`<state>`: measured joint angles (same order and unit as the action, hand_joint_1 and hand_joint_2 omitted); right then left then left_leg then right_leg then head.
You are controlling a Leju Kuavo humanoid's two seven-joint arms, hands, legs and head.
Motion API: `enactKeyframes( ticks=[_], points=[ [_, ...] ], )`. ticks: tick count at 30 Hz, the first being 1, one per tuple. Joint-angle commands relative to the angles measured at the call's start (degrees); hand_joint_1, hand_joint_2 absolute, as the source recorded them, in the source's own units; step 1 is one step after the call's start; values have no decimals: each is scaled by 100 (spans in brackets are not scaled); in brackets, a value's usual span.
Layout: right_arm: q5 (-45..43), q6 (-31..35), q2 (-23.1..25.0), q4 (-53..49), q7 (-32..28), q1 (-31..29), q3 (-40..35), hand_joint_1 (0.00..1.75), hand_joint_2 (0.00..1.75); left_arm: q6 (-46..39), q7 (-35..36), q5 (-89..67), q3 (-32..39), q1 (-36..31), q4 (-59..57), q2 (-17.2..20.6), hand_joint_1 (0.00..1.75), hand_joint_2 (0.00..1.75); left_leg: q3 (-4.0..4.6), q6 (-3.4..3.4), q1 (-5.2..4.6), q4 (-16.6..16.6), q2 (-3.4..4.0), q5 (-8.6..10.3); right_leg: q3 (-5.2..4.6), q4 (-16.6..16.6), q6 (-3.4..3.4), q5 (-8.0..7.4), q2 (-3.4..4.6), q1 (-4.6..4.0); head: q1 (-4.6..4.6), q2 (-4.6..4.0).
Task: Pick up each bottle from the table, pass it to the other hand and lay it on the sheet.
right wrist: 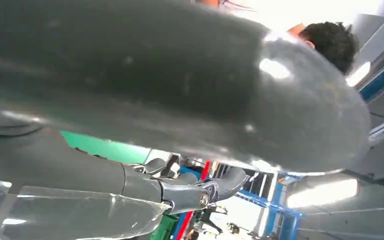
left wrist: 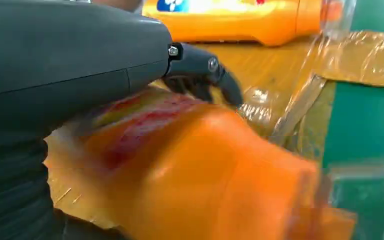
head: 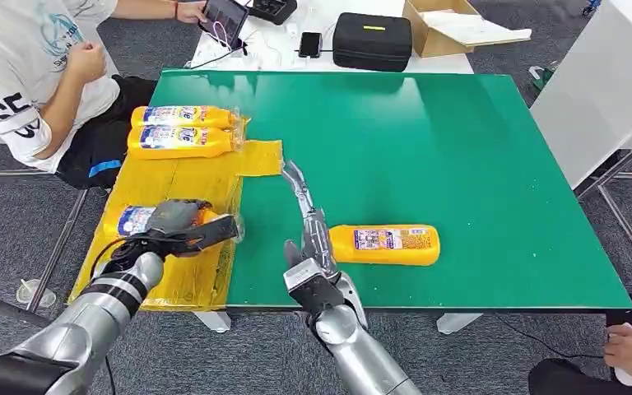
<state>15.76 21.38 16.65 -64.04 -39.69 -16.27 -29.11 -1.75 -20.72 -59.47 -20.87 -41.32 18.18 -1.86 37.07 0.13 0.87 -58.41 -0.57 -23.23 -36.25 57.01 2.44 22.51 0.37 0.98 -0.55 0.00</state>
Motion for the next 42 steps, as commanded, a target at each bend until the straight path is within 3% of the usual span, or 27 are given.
enactKeyframes(
  ticks=[1,8,14,19,20,21,22,23,26,33,42],
  points=[
    [19,45,-283,434,167,-253,113,0,0,132,51,146,-11,-39,-348,74,0,0,-25,4,2,4,7,-6,25,-7,-8,3,2,-5,2,0],
    [304,240,-898,767,1061,-745,816,0,0,637,-303,832,651,261,-248,339,0,0,-20,5,-2,6,10,-2,21,-9,-3,-3,8,0,0,0],
    [759,443,-1215,742,1443,-864,1254,0,0,798,-421,1192,999,378,-156,431,0,0,-61,6,-1,11,20,-4,63,-17,-11,-5,14,-3,2,0],
    [1158,308,-1473,865,1940,-995,1457,0,0,1090,-564,1613,1365,478,-72,534,0,0,-62,2,-3,9,20,-3,51,-8,-17,-12,14,-1,0,0],
    [1316,-178,-1656,1142,2379,-1141,1393,0,0,1080,-694,1898,1634,567,11,542,0,0,-59,-2,-3,9,17,-1,47,-5,-20,-15,13,0,2,0],
    [1348,-274,-1730,1226,2443,-1178,1418,0,0,1065,-723,1936,1669,588,32,548,0,0,-69,-1,-1,14,30,0,55,-13,-25,-20,22,-3,0,0],
    [1448,-522,-1803,1434,2624,-1267,1341,0,175,1028,-780,2029,1758,612,59,534,0,0,-76,-1,-2,17,36,1,59,-15,-26,-22,26,-3,-2,0],
    [1549,-1034,-1928,1782,2866,-1465,1209,0,175,894,-926,2306,2037,669,138,472,0,0,-68,-4,-3,12,24,1,52,-6,-23,-18,16,-1,0,0],
    [1765,-1585,-2022,2411,3031,-1763,963,0,175,709,-1275,2945,2643,717,311,263,0,0,-65,-7,-3,10,18,6,52,-5,-23,-18,10,-1,-2,0],
    [1904,-2119,-2038,2712,3129,-1833,546,0,175,124,-1834,3601,3205,658,684,-81,0,0,-60,-8,0,4,7,6,52,-2,-26,-11,-3,-5,0,2],
    [1863,-2440,-2303,2482,3037,-1873,301,0,175,-95,-1928,3870,3200,662,923,-268,0,0,-42,-4,5,-5,0,1,42,1,-28,-5,-11,-10,0,0]
  ],
)
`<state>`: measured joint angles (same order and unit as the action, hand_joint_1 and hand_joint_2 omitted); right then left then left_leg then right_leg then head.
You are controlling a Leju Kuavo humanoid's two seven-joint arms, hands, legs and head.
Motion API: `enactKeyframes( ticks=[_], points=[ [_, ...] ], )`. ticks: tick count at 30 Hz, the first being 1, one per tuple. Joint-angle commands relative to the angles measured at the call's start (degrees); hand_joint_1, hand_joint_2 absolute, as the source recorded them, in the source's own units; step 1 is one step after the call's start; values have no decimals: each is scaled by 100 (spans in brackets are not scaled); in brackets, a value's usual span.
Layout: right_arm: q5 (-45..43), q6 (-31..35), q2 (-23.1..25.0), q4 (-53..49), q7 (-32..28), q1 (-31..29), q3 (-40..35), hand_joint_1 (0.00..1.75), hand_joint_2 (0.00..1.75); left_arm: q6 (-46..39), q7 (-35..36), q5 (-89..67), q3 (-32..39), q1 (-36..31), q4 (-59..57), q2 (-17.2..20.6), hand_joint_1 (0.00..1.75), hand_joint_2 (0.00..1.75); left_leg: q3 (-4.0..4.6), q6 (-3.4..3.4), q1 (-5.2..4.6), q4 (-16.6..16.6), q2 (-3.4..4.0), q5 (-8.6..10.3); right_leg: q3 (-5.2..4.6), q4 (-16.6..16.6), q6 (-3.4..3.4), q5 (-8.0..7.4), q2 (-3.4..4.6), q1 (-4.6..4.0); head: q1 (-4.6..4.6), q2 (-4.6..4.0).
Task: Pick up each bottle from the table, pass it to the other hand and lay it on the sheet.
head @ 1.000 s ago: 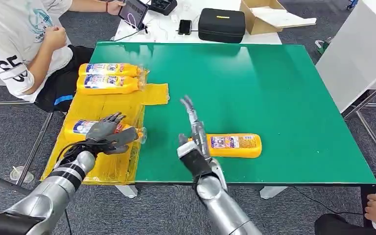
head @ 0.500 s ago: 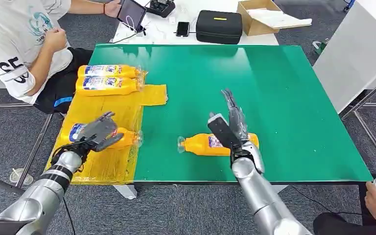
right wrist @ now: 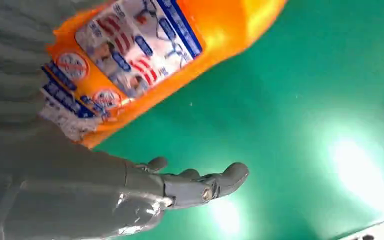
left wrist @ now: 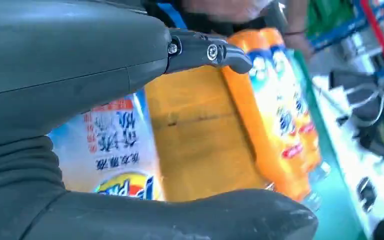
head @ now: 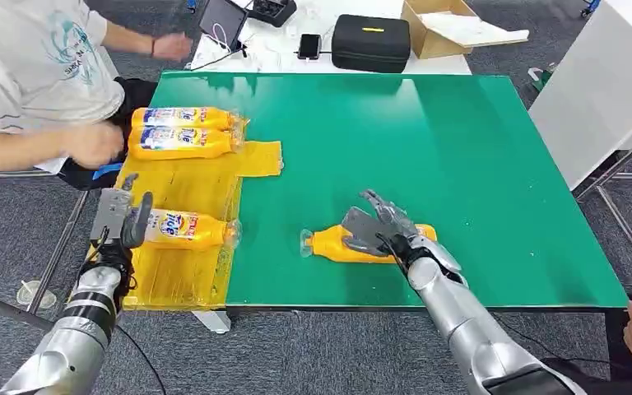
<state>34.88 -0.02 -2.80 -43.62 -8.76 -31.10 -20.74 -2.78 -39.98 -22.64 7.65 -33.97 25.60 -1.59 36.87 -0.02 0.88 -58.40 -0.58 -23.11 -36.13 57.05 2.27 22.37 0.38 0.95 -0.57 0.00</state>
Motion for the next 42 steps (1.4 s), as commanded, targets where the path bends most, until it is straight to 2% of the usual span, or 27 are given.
enactKeyframes(
  ticks=[1,10,17,21,26,33,42],
  points=[
    [-56,-317,-374,436,-56,-398,-532,0,175,6,-2,188,344,-70,185,-302,0,0,-5,7,-1,-3,-4,-4,11,1,-5,5,-11,-1,2,0],
    [-288,-1152,-1069,-121,-233,-653,-844,0,175,-97,-2,264,107,36,328,-368,0,0,-7,10,-2,-11,-13,-7,17,5,-10,10,-21,-2,2,0],
    [-400,-1940,-1566,-355,-170,-1066,-1441,0,175,10,-2,405,42,-41,152,-393,0,0,10,7,-8,-9,-2,-3,-3,7,-2,3,-5,6,0,0],
    [-437,-2088,-1661,-357,-211,-1178,-1682,0,175,41,-2,435,2,-62,129,-432,0,0,0,9,-6,-12,2,-8,6,8,-6,6,-4,2,0,0],
    [-445,-1968,-1661,-350,-230,-1167,-1933,0,175,75,-2,477,-42,-64,104,-477,0,0,3,7,-4,-7,1,-4,3,3,-4,2,-3,1,0,0],
    [-585,-2429,-1917,-288,-319,-1395,-2629,0,175,184,-2,479,-190,-56,-22,-580,0,0,-1,9,-5,-9,1,-7,8,5,-5,6,-4,2,2,0],
    [-613,-2771,-1920,73,-332,-1510,-3602,0,175,312,-2,556,-233,-123,-204,-673,0,0,-7,7,-1,-7,1,-8,15,0,-8,5,-5,-3,0,0]
  ],
)
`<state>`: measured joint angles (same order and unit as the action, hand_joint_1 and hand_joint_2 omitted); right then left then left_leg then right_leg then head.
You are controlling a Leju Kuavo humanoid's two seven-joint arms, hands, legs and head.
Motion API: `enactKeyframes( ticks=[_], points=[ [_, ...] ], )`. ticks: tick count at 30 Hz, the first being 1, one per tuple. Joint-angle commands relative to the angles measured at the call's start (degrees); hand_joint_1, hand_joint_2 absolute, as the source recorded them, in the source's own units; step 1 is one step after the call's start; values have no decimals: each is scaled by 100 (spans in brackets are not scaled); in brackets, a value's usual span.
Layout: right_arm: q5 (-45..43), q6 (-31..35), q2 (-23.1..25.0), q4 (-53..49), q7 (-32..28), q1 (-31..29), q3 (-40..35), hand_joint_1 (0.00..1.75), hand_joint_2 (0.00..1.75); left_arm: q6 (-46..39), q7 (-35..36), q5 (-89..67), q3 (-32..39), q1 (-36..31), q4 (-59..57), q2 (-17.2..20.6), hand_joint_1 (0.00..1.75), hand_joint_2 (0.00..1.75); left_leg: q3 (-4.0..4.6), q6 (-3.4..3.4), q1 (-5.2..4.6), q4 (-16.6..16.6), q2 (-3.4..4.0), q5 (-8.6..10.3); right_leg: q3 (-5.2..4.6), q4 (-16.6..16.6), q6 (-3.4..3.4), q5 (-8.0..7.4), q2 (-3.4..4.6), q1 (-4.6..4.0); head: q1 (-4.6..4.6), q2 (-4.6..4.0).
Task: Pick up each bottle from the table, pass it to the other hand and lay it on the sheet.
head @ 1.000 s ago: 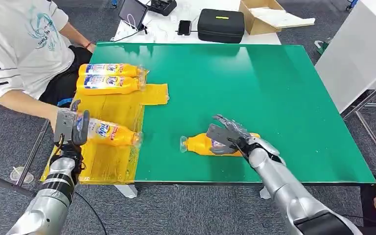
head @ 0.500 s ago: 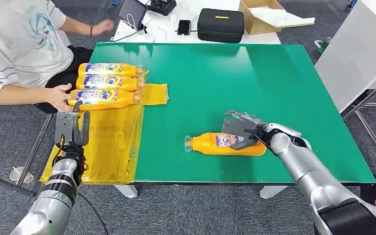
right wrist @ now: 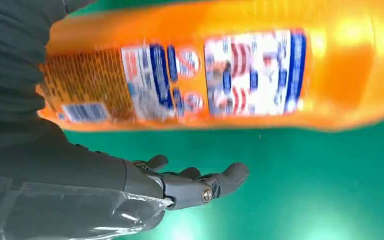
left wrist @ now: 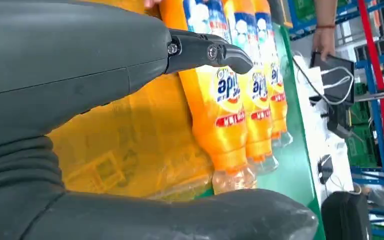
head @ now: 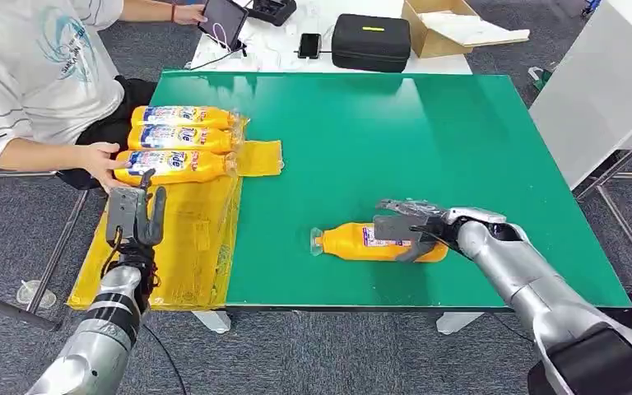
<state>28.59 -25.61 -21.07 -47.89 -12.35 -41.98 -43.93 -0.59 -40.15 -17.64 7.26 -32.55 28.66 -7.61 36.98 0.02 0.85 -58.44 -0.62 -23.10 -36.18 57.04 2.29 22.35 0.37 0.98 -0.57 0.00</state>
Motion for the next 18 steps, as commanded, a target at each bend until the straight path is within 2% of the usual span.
enactKeyframes(
  ticks=[1,7,12,14,15,16,17,18],
  points=[
    [26,-203,-105,535,53,-440,-1443,0,175,117,15,63,-201,-264,-515,-77,0,0,-9,3,0,-1,1,-4,10,1,-6,4,-4,-2,-2,0],
    [163,-27,19,797,280,-399,-1843,0,175,137,31,129,-175,-225,-507,-112,0,0,-32,8,3,-4,9,-13,34,-3,-15,9,-4,-9,2,0],
    [271,230,196,1037,458,-303,-2016,0,175,131,45,142,-185,-189,-492,-125,0,0,-14,2,5,3,2,-4,16,-7,-7,2,-3,-7,2,2],
    [307,343,245,1090,503,-290,-2014,7,175,129,46,146,-185,-172,-478,-124,0,0,-45,7,6,7,10,-12,47,-14,-18,8,-4,-11,2,0],
    [321,477,275,1132,505,-279,-1961,70,175,128,51,159,-178,-166,-457,-122,0,0,-27,4,4,3,9,-9,28,-7,-12,6,1,-8,0,0],
    [336,653,284,1120,484,-268,-1879,141,175,140,57,195,-164,-151,-429,-117,0,0,-25,2,6,4,13,-7,24,-9,-9,2,5,-8,0,0],
    [329,713,278,1089,473,-252,-1835,143,175,146,57,204,-159,-145,-413,-118,0,0,-18,2,3,3,10,-4,14,-5,-6,0,3,-5,0,0],
    [269,847,269,1025,444,-214,-1716,154,175,161,56,240,-130,-134,-386,-122,0,0,-30,4,5,4,14,-7,26,-9,-11,2,3,-8,0,0]
  ],
)
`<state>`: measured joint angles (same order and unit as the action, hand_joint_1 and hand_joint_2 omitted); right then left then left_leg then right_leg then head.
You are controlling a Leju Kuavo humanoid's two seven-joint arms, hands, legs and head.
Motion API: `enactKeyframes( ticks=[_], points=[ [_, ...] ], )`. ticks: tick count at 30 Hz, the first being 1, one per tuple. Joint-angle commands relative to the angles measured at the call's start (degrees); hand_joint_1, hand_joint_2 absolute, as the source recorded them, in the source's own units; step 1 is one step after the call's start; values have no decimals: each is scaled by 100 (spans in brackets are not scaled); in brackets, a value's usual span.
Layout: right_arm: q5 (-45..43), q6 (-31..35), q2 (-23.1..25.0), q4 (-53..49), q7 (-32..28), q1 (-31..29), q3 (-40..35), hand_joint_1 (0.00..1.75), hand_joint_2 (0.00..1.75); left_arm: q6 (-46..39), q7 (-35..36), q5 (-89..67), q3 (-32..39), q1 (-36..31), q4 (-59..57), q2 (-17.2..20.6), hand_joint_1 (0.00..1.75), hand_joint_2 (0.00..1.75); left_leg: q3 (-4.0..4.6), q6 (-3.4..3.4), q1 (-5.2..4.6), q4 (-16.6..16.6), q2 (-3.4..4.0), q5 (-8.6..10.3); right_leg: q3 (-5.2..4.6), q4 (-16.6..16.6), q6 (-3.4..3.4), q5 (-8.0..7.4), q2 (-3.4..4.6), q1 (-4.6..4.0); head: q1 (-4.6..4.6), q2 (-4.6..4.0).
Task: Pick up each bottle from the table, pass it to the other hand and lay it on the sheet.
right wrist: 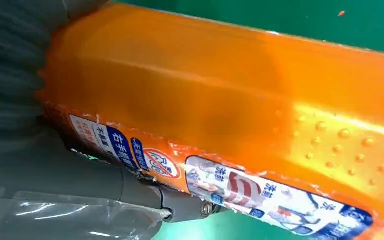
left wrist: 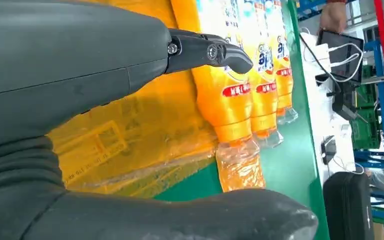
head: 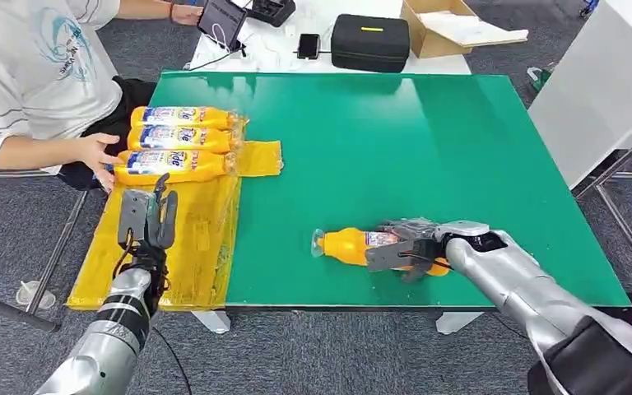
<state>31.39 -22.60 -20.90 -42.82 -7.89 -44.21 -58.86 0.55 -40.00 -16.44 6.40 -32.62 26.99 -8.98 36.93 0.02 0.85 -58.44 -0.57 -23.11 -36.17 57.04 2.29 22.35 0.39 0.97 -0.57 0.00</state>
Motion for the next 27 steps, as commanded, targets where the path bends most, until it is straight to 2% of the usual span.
enactKeyframes(
  ticks=[1,3,4,5,6,7,8,9,10,11,12,13,14,18,21,23,25,26,27],
  points=[
    [-78,972,274,357,-24,167,84,173,175,255,44,282,54,-92,-154,0,0,0,-15,2,4,2,6,-3,15,-6,-7,0,-1,-6,0,0],
    [-77,1151,310,276,-8,280,205,173,175,304,54,315,68,-63,-104,-4,0,0,-21,2,4,6,5,-1,21,-9,-10,-1,-4,-7,0,2],
    [-211,2013,450,-56,-41,697,883,173,175,495,77,485,164,12,48,-42,0,0,-27,3,5,8,8,-1,26,-12,-13,-2,-4,-9,0,0],
    [-67,2363,571,-289,11,947,1212,175,175,550,116,531,172,74,192,-65,0,0,-22,2,7,7,6,-1,23,-13,-10,-3,-4,-10,2,2],
    [125,2309,621,-483,123,1093,1372,175,175,552,177,542,153,127,305,-78,0,0,-20,3,8,9,5,1,22,-14,-7,-4,-4,-10,0,0],
    [121,2986,929,-884,-105,1526,2131,175,175,841,250,801,256,200,468,-135,0,0,-25,7,9,10,7,1,28,-17,-9,-3,-5,-12,2,0],
    [294,3244,1148,-1186,-162,1780,2524,175,175,908,314,885,240,283,643,-172,0,175,-19,5,9,7,7,0,22,-13,-7,-2,-1,-12,2,2],
    [441,3202,1209,-1320,-81,1860,2619,175,175,901,361,906,215,322,729,-184,0,175,-28,6,11,10,12,-4,31,-16,-11,1,2,-15,2,0],
    [444,3787,1555,-1722,-446,2185,3211,175,175,1021,405,1045,170,415,927,-225,0,175,-38,6,12,12,21,-11,38,-16,-15,6,9,-17,0,0],
    [561,3999,1735,-1970,-534,2342,3466,175,175,1064,436,1113,102,501,1110,-261,0,175,-9,4,9,5,19,-4,12,-7,-6,-1,14,-11,2,0],
    [623,3977,1759,-2056,-473,2373,3478,169,175,1058,456,1123,81,529,1166,-277,0,175,-18,4,9,5,26,-11,18,-5,-10,5,18,-12,0,0],
    [503,4684,2090,-2445,-941,2615,3963,175,175,1383,528,1320,-33,645,1397,-324,0,175,-3,4,4,3,15,-5,3,-1,-4,1,10,-6,-2,0],
    [437,4870,2243,-2641,-1060,2773,4184,173,175,1471,608,1425,-110,767,1607,-370,0,175,-12,4,6,1,17,-13,10,2,-9,10,10,-9,0,0],
    [483,4838,2243,-2768,-1097,2882,4269,173,175,1423,661,1476,-210,879,1767,-392,0,175,19,6,6,1,-11,-3,-13,0,-2,11,-9,-7,0,0],
    [486,4828,2237,-2747,-1104,2872,4282,173,175,1423,669,1490,-211,872,1764,-378,0,175,-1,13,6,-5,-6,-15,12,0,-6,18,-5,-8,0,0],
    [-78,5264,2622,-2893,-1827,3009,4794,175,175,1923,714,1792,-416,884,1828,-404,0,175,-4,15,6,-7,-3,-16,17,1,-11,18,-5,-8,2,0],
    [-527,5324,2819,-2978,-2204,3172,5120,175,175,2314,876,2119,-701,991,2103,-499,0,175,22,6,0,-2,-11,-6,-12,2,-7,11,-7,-2,2,0],
    [-620,5267,2859,-2910,-2256,3213,5200,175,175,2435,941,2288,-850,1060,2251,-515,0,175,-5,8,4,-4,-4,-17,15,2,-17,19,-8,-8,2,0],
    [-787,5128,2911,-2848,-2358,3266,5298,169,175,2515,971,2498,-1040,1155,2430,-490,0,175,30,6,-2,2,-25,-1,-18,0,-3,10,-19,2,2,0]
  ],
)
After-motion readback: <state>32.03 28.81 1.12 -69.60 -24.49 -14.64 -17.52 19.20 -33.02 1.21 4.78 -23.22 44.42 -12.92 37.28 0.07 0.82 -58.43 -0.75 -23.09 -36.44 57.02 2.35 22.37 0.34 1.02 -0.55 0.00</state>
